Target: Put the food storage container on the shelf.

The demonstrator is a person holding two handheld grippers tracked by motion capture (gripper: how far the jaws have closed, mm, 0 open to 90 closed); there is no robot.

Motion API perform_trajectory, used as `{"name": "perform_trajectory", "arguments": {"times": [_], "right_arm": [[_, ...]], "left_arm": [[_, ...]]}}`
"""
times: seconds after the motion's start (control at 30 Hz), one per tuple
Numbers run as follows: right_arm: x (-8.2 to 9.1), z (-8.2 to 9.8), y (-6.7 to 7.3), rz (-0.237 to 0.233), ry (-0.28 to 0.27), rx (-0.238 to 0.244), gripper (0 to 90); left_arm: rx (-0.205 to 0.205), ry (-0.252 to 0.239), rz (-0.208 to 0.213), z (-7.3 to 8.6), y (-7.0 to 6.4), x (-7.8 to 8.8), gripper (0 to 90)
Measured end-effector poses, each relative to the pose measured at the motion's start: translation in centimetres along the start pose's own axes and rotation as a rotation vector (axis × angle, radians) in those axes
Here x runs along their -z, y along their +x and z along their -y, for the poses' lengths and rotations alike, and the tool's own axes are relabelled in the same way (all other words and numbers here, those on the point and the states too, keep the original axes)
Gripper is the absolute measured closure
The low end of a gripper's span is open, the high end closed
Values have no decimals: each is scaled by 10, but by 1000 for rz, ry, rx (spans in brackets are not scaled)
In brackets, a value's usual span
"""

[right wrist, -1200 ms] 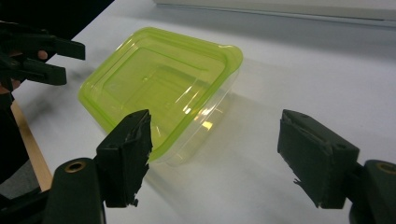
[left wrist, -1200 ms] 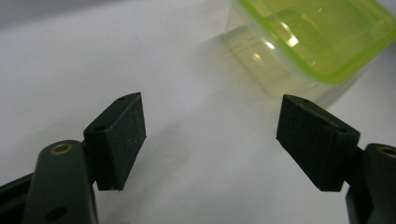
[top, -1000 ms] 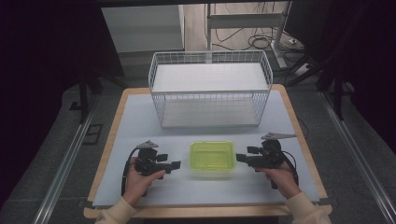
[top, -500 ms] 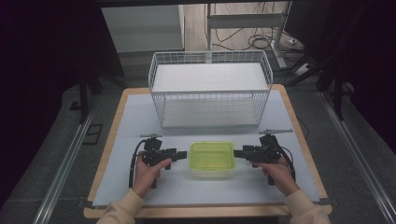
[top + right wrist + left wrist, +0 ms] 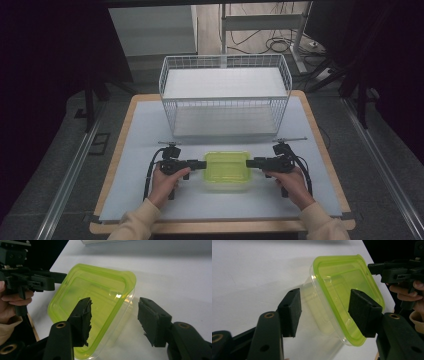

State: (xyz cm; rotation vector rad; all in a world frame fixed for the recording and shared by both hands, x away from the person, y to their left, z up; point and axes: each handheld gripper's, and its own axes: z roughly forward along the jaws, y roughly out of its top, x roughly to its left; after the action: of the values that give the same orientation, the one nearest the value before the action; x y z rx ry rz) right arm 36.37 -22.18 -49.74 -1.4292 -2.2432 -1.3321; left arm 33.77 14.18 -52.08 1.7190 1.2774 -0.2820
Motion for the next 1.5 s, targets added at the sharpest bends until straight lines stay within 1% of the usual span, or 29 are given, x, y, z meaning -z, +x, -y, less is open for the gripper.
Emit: {"name": "perform_trajectory", "arguments": {"times": [0.1,0.13,0.17,0.2,0.23,0.27,0.3,0.33,0.37,0.4,0.47,0.5,0.53,0.57,0.6,0.7,0.83,0.9,1.2,1.33,1.5], "right_arm": [[-4,3,-3,-14,19,-17,485],[-4,3,-3,-14,19,-17,485],[-8,5,-4,-27,36,-26,525],[-8,5,-4,-27,36,-26,525],[-10,6,-5,-34,43,-27,562],[-11,7,-5,-37,48,-28,600],[-13,9,-5,-41,52,-30,661],[-13,9,-5,-41,52,-30,661],[-14,9,-5,-56,51,-41,670],[-14,10,-5,-53,45,-44,676],[-13,10,-4,-47,46,-43,697],[-11,10,-4,-50,40,-54,713],[-11,10,-4,-50,40,-54,713],[-10,11,-4,-52,34,-60,726],[-10,11,-4,-52,34,-60,726],[-5,12,-2,-61,20,-75,759],[3,13,0,-85,-16,-93,811],[5,13,1,-77,-20,-77,813],[9,13,4,-88,-25,-78,813],[10,13,6,-89,-36,-64,813],[12,12,9,-94,-48,-53,813]], "left_arm": [[3,10,13,1,1,-2,509],[10,12,20,1,1,-3,509],[8,21,22,2,2,-4,566],[8,21,22,2,2,-4,592],[9,25,30,2,2,-5,592],[10,28,38,3,2,-6,617],[10,36,47,3,2,-6,678],[12,40,57,3,2,-7,678],[12,42,56,3,1,-7,697],[10,44,61,3,1,-7,702],[26,39,95,4,2,-5,719],[30,37,108,4,2,-4,738],[30,37,108,4,2,-4,744],[23,33,125,5,1,-3,752],[23,33,125,5,1,-3,760],[19,26,150,5,1,0,783],[-6,22,133,6,-4,1,822],[-16,20,130,7,-6,0,824],[-26,6,138,7,-9,5,825],[-34,4,138,7,-11,7,824],[-58,-8,132,5,-16,12,824]]}}
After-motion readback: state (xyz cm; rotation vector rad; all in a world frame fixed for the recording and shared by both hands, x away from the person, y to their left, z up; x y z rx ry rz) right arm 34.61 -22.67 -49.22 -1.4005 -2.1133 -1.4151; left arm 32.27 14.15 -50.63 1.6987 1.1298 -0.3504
